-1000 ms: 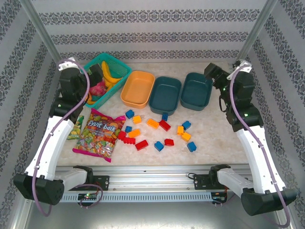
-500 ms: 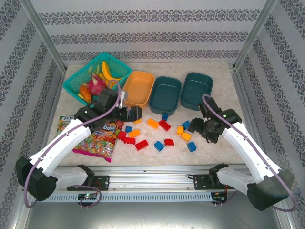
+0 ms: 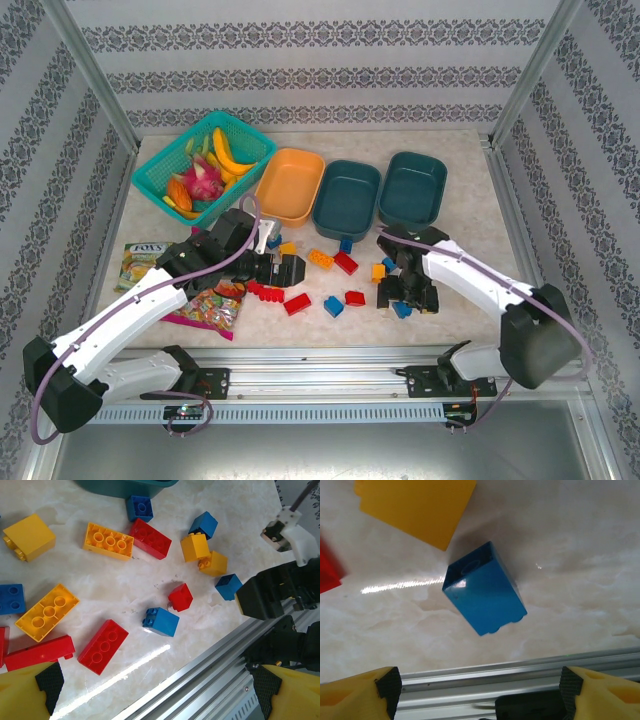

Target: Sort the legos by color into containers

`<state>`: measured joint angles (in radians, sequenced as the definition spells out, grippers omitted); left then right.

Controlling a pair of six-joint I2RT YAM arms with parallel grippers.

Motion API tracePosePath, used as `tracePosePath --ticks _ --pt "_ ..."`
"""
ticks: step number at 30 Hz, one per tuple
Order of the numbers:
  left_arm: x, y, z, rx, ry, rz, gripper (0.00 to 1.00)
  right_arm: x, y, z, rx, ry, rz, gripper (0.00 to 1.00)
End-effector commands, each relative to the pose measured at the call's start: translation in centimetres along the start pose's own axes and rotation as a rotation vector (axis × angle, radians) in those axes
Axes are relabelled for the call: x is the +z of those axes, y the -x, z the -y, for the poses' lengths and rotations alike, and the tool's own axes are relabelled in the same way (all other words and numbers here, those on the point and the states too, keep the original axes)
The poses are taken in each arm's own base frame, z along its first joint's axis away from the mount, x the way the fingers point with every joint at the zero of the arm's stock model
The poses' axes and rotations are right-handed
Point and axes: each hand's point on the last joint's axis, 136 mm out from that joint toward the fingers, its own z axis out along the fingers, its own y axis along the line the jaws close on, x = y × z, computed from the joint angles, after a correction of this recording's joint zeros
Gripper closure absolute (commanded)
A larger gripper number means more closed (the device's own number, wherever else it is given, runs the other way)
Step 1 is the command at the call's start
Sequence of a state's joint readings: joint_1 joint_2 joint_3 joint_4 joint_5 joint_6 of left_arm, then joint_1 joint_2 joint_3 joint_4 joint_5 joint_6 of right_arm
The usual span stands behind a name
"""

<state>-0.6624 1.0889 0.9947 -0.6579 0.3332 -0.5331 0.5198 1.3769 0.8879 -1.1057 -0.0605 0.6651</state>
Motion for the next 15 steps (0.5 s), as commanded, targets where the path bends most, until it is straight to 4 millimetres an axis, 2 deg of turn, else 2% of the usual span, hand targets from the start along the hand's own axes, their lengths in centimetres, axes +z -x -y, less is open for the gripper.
tracePosePath --ticks 1,5,9,15 --pt "-0.1 -0.2 0.1 -0.009 0.01 0.006 0.0 1.3 0.5 0.4 -0.035 -0.05 -0.007 0.16" --pt "-0.1 0.2 0.1 -0.014 0.01 0.02 0.0 2.5 1.4 0.4 -0.044 -0.083 -0.04 0.22" --pt "0.1 0.5 0.3 -0.016 0.006 0.022 0.0 3.1 2.4 1.0 -0.034 -0.105 -0.051 0.35" --pt "0.1 0.9 0.5 -0.016 0.002 0.032 0.0 3.5 3.2 0.8 -0.013 -0.058 -0.073 0.43"
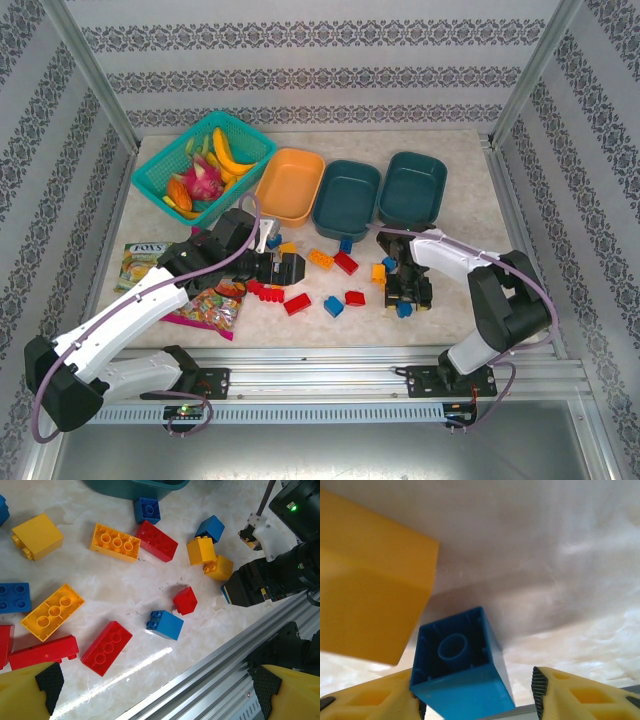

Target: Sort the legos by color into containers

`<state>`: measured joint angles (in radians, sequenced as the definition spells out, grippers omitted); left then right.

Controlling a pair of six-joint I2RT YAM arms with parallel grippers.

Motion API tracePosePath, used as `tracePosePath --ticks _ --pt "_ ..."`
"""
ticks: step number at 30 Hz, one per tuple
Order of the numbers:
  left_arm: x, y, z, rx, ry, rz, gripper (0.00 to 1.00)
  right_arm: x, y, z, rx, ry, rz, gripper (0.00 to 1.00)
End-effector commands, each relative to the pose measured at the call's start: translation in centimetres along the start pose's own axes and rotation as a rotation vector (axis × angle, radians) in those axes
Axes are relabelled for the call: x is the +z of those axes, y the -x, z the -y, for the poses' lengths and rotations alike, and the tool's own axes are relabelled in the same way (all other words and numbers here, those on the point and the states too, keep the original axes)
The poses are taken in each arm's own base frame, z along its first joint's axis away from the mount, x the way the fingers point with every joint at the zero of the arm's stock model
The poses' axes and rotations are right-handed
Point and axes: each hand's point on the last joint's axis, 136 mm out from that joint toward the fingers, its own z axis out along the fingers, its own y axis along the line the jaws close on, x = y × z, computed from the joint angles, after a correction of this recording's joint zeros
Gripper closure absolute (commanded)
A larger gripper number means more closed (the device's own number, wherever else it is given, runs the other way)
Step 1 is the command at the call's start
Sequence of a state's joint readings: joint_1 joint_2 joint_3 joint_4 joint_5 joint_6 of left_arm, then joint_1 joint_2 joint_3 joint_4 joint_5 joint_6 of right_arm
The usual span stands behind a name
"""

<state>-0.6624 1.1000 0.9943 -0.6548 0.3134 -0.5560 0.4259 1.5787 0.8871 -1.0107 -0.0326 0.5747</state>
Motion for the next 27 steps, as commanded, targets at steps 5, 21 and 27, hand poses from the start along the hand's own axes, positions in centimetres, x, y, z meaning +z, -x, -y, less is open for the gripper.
tracePosePath --ticks 5,21,27 --pt "-0.2 0.9 1.6 0.014 -0.052 0.024 0.0 0.2 1.0 -0.5 -0.009 0.025 -0.001 0.51" --pt "0.6 -1.2 5.7 0.043 -0.305 -0.121 0.0 -1.1 0.6 -1.2 0.031 0.062 0.078 0.72" --pt "0.4 1.9 4.3 0.014 -0.154 -0.018 0.0 -8.8 2.0 -2.3 0.053 0.155 0.259 0.74"
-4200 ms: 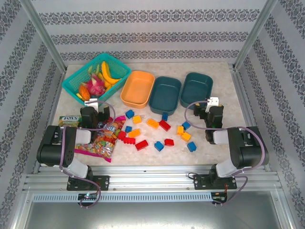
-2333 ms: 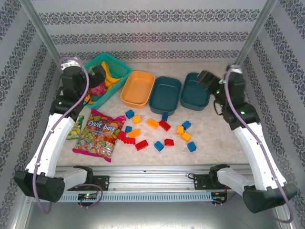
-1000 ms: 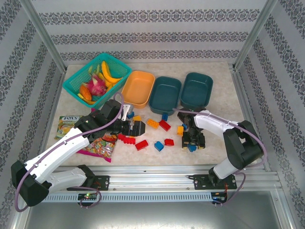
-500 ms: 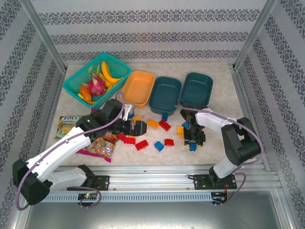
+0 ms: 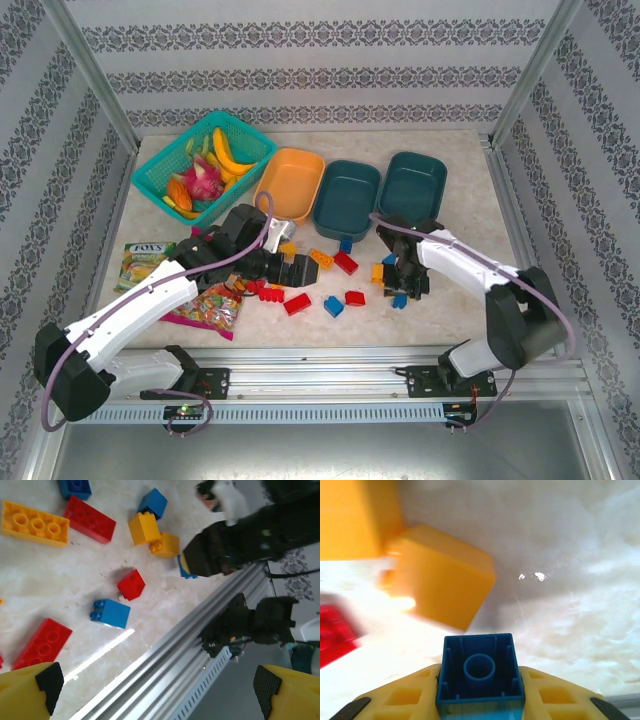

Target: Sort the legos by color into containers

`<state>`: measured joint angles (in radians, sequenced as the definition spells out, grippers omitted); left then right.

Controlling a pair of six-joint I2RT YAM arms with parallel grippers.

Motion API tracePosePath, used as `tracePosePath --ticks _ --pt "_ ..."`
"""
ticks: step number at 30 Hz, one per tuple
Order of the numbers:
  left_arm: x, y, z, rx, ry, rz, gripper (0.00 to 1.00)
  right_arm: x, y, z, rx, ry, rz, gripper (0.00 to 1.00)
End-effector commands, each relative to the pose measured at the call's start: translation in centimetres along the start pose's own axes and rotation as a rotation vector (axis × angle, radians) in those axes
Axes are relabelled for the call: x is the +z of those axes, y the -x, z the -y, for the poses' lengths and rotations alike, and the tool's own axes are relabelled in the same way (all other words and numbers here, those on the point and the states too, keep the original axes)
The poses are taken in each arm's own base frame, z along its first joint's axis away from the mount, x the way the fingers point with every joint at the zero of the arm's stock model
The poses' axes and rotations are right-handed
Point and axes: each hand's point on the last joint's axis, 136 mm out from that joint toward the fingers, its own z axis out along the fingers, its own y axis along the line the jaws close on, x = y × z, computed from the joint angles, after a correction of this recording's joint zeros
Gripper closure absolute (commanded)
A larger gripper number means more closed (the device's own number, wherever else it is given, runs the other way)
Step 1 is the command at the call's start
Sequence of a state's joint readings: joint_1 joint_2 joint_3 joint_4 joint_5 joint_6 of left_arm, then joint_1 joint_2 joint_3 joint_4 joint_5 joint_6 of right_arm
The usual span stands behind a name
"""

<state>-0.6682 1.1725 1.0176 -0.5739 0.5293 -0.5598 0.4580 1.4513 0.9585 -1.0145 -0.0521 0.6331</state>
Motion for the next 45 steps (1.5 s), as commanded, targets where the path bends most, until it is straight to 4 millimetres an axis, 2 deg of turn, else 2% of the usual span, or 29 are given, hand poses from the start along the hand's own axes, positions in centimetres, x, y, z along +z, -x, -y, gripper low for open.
tracePosePath --ticks 1,4,7,9,13,16,19,22,27,29,31,35,38,41,43,45 --pt "-1.1 3.1 0.1 -0.004 0.09 0.111 0.0 -5.6 2.6 -0.8 0.034 0.044 0.156 0.74" --pt "-1.8 5.9 -0.7 -0.045 0.176 0.226 0.0 -8.9 6.6 -1.1 0.066 0.089 0.263 0.74" --pt "-1.6 8.2 -1.3 -0.079 0.229 0.288 0.0 -10.3 11.6 -1.1 0.112 0.115 0.315 0.75" --pt "-0.8 9.5 -1.5 -0.093 0.246 0.288 0.0 -10.2 15.0 -0.6 0.141 0.101 0.325 0.75" --pt "0.4 12.4 -2.1 -0.154 0.257 0.288 0.0 -8.8 21.2 0.7 0.211 0.085 0.32 0.75" --pt "1.2 13.7 -3.2 -0.207 0.283 0.273 0.0 -6.8 24.8 2.0 0.257 0.059 0.297 0.74" --pt "2.3 14.5 -4.0 -0.236 0.308 0.25 0.0 -4.1 27.5 2.8 0.293 0.059 0.24 0.74" --pt "2.8 14.5 -5.1 -0.274 0.345 0.231 0.0 -2.0 29.1 3.2 0.312 0.059 0.189 0.72" --pt "2.8 14.2 -6.4 -0.332 0.364 0.238 0.0 -0.2 30.5 3.6 0.334 0.067 0.155 0.56" --pt "2.5 14.0 -6.7 -0.347 0.374 0.239 0.0 -0.3 30.7 3.5 0.328 0.071 0.155 0.45" --pt "2.2 13.8 -6.9 -0.358 0.386 0.241 0.0 -1.4 31.0 3.3 0.321 0.079 0.175 0.38" --pt "1.4 13.2 -7.4 -0.395 0.419 0.243 0.0 -5.9 31.2 2.2 0.278 0.108 0.278 0.35" --pt "0.6 11.8 -8.2 -0.447 0.474 0.226 0.01 -10.7 30.3 0.6 0.224 0.14 0.384 0.35" --pt "-0.8 10.0 -9.3 -0.511 0.542 0.223 0.02 -15.4 27.9 -1.7 0.152 0.181 0.505 0.35" --pt "-1.8 8.2 -10.3 -0.582 0.591 0.216 0.03 -17.4 25.5 -3.5 0.094 0.22 0.575 0.36" --pt "-2.5 6.3 -11.1 -0.661 0.612 0.214 0.05 -18.3 22.6 -5.7 0.032 0.294 0.618 0.35"
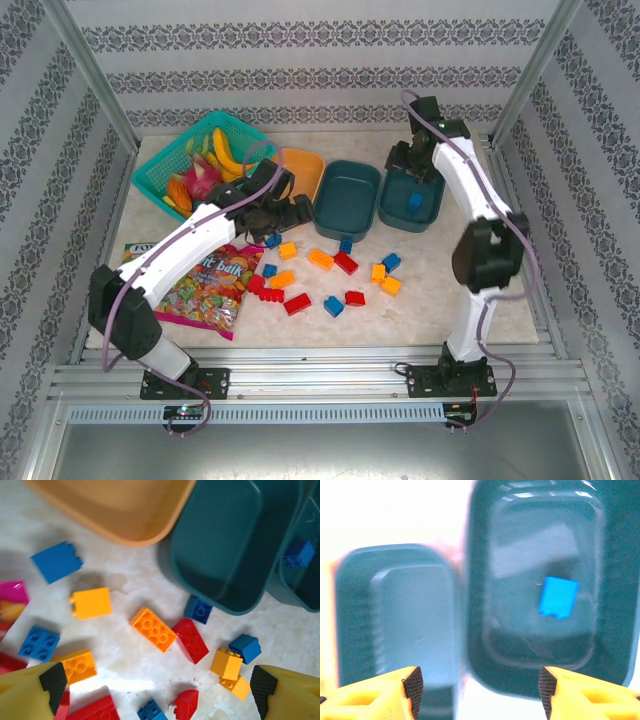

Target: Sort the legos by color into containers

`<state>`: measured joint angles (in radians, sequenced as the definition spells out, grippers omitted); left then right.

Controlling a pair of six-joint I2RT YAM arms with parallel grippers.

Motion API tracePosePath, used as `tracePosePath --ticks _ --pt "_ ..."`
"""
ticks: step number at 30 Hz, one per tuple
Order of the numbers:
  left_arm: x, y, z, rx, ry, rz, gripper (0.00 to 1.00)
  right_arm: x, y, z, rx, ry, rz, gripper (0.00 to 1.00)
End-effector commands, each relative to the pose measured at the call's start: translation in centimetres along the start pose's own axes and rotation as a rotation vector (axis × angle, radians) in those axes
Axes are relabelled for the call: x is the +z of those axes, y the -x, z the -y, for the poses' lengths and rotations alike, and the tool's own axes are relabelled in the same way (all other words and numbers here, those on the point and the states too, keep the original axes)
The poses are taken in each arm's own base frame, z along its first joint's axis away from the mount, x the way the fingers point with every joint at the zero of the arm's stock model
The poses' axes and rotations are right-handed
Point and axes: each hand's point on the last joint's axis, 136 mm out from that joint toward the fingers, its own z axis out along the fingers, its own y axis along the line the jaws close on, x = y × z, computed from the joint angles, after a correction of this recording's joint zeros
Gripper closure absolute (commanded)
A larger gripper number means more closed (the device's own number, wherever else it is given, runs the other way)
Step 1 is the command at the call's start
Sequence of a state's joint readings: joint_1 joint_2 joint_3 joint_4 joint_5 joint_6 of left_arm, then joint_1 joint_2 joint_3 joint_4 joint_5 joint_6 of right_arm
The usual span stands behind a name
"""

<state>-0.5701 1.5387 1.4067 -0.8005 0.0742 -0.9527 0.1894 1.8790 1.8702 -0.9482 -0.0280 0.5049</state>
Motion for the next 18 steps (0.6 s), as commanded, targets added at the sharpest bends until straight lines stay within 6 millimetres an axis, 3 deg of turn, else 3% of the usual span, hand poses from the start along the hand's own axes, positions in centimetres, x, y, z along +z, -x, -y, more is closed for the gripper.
tracePosePath --ticks 1,6,8,11,14,18 --pt "-1.2 -1.9 -5.4 -0.18 0.142 -0.024 0.06 -4.2 -2.7 -4.0 -0.095 0.161 0.102 0.35" --pt "0.2 -6.3 -9.1 -0.42 0.192 -0.115 0.12 -7.0 -13.4 -9.8 -0.291 0.531 0.09 0.29" --pt "1.0 -7.9 -10.3 -0.498 0.225 -0.154 0.13 -8.0 -17.9 -11.0 -0.358 0.667 0.083 0.24" --pt "1.8 -9.3 -11.4 -0.586 0.245 -0.168 0.14 -9.3 -23.0 -11.5 -0.472 0.78 0.133 0.15" --pt "2.2 -9.9 -12.3 -0.659 0.266 -0.143 0.16 -9.2 -26.1 -10.6 -0.539 0.773 0.13 0.11" --pt "2.5 -9.5 -13.7 -0.719 0.301 -0.073 0.22 -8.6 -27.6 -9.7 -0.535 0.752 0.057 0.12"
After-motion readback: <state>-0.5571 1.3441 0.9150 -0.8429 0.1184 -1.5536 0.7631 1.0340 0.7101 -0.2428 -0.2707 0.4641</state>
